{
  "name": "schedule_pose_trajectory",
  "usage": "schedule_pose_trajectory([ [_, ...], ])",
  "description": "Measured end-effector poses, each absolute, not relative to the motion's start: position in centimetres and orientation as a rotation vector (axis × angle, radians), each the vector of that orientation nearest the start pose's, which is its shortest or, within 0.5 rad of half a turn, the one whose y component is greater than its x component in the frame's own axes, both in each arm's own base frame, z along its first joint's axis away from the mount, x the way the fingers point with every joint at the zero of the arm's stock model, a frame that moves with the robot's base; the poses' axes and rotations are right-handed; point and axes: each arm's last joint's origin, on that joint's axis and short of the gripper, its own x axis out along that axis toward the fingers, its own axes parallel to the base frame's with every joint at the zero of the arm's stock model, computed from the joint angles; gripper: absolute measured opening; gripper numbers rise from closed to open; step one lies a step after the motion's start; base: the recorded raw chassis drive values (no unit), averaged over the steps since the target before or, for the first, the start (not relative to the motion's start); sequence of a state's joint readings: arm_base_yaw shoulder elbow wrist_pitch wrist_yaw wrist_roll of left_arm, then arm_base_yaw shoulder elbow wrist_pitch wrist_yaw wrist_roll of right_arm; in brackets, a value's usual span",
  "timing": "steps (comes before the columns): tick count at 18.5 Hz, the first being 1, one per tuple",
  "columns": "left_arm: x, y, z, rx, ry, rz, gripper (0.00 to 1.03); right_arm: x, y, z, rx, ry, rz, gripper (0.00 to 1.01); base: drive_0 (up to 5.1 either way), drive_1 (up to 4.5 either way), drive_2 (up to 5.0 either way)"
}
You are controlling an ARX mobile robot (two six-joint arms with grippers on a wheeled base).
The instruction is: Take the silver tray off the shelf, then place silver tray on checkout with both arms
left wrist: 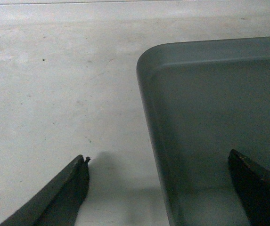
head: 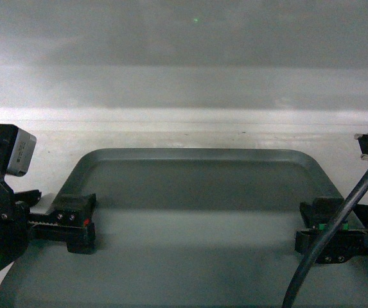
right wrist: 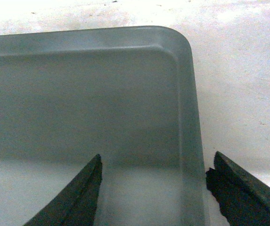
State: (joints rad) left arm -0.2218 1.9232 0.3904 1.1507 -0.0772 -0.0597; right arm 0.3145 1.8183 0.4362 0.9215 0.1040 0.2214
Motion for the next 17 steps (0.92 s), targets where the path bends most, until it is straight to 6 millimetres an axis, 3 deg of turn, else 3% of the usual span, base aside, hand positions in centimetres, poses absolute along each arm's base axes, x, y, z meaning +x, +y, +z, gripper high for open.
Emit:
schedule_pose_trajectory([
  [8, 26.2, -5.8, 7.4, 0.035, 0.373, -0.135, 0.25, 26.3, 7.6, 8.5, 0.144, 0.451, 0.114, 0.05, 0.0, 0.0, 0.0],
  [10, 26.1, -5.7, 7.5, 0.011, 0.375, -0.137, 0.11, 26.3, 7.6, 8.5, 0.174, 0.446, 0.109, 0.02, 0.0, 0.0, 0.0],
  [11, 26.1, -5.6, 7.5, -0.023, 0.377, -0.135, 0.08, 26.2, 7.5, 8.5, 0.177, 0.45, 0.108, 0.02, 0.0, 0.0, 0.0],
  [14, 25.4, -5.5, 8.0, -0.047, 0.395, -0.13, 0.06, 25.7, 7.4, 8.8, 0.178, 0.454, 0.118, 0.02, 0.0, 0.0, 0.0],
  [17, 25.2, -5.4, 10.2, -0.046, 0.345, -0.132, 0.05, 25.3, 7.3, 11.8, 0.175, 0.395, 0.129, 0.02, 0.0, 0.0, 0.0],
])
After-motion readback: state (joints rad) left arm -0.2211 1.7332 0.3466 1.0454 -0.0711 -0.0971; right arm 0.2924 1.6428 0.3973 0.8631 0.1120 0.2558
